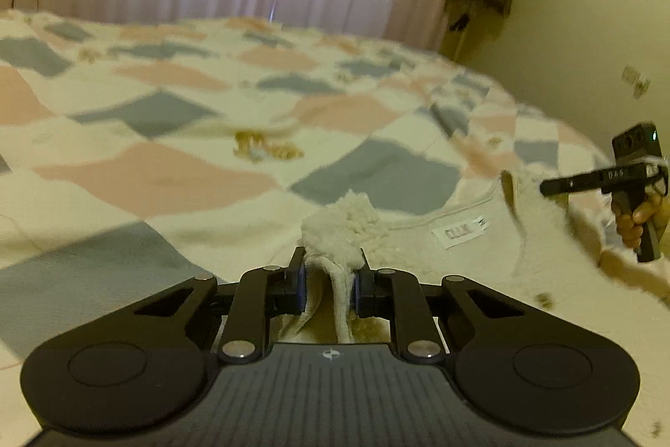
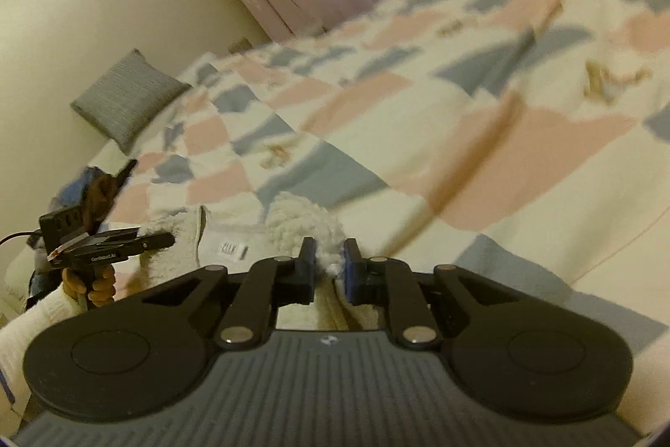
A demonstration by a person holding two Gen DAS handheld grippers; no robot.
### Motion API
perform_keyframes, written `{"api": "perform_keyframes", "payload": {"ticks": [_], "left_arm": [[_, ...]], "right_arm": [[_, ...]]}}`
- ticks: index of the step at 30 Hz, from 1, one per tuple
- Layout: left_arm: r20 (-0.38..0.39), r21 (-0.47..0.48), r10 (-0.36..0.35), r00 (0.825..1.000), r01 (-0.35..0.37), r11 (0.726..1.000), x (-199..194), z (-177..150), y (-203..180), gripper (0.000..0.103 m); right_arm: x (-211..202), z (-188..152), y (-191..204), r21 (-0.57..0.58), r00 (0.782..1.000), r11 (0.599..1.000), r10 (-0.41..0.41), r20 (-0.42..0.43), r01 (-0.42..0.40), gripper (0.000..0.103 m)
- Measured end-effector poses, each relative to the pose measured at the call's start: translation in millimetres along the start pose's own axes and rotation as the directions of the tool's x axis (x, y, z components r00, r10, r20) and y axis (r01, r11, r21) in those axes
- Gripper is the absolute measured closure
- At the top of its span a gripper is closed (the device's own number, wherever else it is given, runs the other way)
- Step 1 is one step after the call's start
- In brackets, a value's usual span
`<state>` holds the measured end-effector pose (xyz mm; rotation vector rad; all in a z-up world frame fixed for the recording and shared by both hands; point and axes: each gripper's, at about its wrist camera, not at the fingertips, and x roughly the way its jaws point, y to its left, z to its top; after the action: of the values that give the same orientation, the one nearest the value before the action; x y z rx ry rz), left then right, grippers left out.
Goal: Fold clothes
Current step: 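Close both grippers on the cream fleece vest hem, then lift the hem with both grippers and fold it over toward the collar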
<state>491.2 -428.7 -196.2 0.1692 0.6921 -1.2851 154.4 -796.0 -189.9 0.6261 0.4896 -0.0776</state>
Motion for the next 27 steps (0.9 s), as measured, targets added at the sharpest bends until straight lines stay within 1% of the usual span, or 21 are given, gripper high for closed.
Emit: {"api": "perform_keyframes", "payload": {"ticks": [2,4,7,9,11,13,14,15,16,17,18,20,21,22,24,26,27], "left_arm": [[0.03,0.007,-0.012,0.999,0.012,1.0,-21.8,1.4,-7.0,0.086],[0.059,0.028,-0.024,0.998,0.022,0.999,-49.2,0.9,-21.9,0.086],[0.105,0.067,-0.047,0.993,0.041,0.997,-97.5,-5.9,-49.4,0.086],[0.142,0.084,-0.075,0.987,0.063,0.994,-136.2,-16.7,-70.4,0.086],[0.173,0.108,-0.087,0.981,0.069,0.992,-172.2,-34.3,-92.8,0.085],[0.186,0.135,-0.082,0.979,0.057,0.989,-206.6,-61.0,-116.6,0.079],[0.185,0.152,-0.07,0.98,0.042,0.988,-222.7,-77.4,-128.5,0.073],[0.177,0.157,-0.05,0.983,0.022,0.987,-236.1,-95.8,-138.4,0.054],[0.169,0.162,-0.03,0.985,0.002,0.987,-249.4,-114.3,-148.3,0.038],[0.146,0.173,0.003,0.989,-0.029,0.985,-260.5,-135.8,-159.1,0.035],[0.129,0.184,0.03,0.991,-0.054,0.982,-268.1,-152.8,-167.6,0.035],[0.077,0.198,0.074,0.994,-0.087,0.976,-281.3,-187.5,-187.6,0.035],[0.058,0.229,0.107,0.993,-0.118,0.966,-284.0,-200.3,-199.8,0.035],[0.041,0.261,0.142,0.989,-0.148,0.954,-286.4,-212.7,-212.2,0.035],[0.032,0.354,0.194,0.98,-0.193,0.915,-282.2,-222.3,-233.2,0.035],[0.042,0.45,0.239,0.97,-0.232,0.862,-273.7,-224.9,-252.5,0.035],[0.05,0.52,0.273,0.961,-0.258,0.814,-265.2,-225.1,-260.7,0.034]], "right_arm": [[-21.1,-0.1,20.9,-0.039,0.999,0.999,0.006,0.033,-0.005,0.091],[-46.3,-2.7,45.9,-0.089,0.998,0.996,0.016,0.059,-0.011,0.091],[-92.2,-18.3,89.3,-0.174,0.996,0.984,0.044,0.08,-0.029,0.092],[-129.7,-42.5,121.3,-0.246,0.994,0.969,0.061,0.087,-0.038,0.092],[-161.2,-72.6,147.3,-0.305,0.995,0.952,0.058,0.079,-0.031,0.092],[-191.7,-113.5,173.3,-0.381,0.999,0.924,0.027,0.047,-0.007,0.092],[-200.8,-133.4,183.3,-0.415,1.0,0.91,-0.015,0.022,0.022,0.092],[-208.3,-158.1,194.1,-0.459,0.996,0.885,-0.092,-0.005,0.079,0.087],[-213.1,-183.4,202.9,-0.499,0.983,0.855,-0.179,-0.027,0.142,0.073],[-217.7,-208.0,211.0,-0.535,0.965,0.822,-0.257,-0.046,0.194,0.068],[-220.7,-228.8,217.0,-0.557,0.949,0.8,-0.31,-0.062,0.225,0.064],[-222.5,-262.8,229.4,-0.596,0.913,0.753,-0.401,-0.076,0.281,0.063],[-222.5,-277.8,236.2,-0.621,0.894,0.723,-0.441,-0.075,0.305,0.063],[-219.8,-286.8,245.0,-0.66,0.882,0.679,-0.468,-0.051,0.322,0.063],[-213.9,-303.4,262.2,-0.731,0.859,0.586,-0.512,0.001,0.35,0.061],[-203.8,-304.8,277.0,-0.783,0.854,0.505,-0.516,0.064,0.363,0.057],[-198.3,-302.9,282.0,-0.798,0.852,0.472,-0.515,0.096,0.376,0.049]]}}
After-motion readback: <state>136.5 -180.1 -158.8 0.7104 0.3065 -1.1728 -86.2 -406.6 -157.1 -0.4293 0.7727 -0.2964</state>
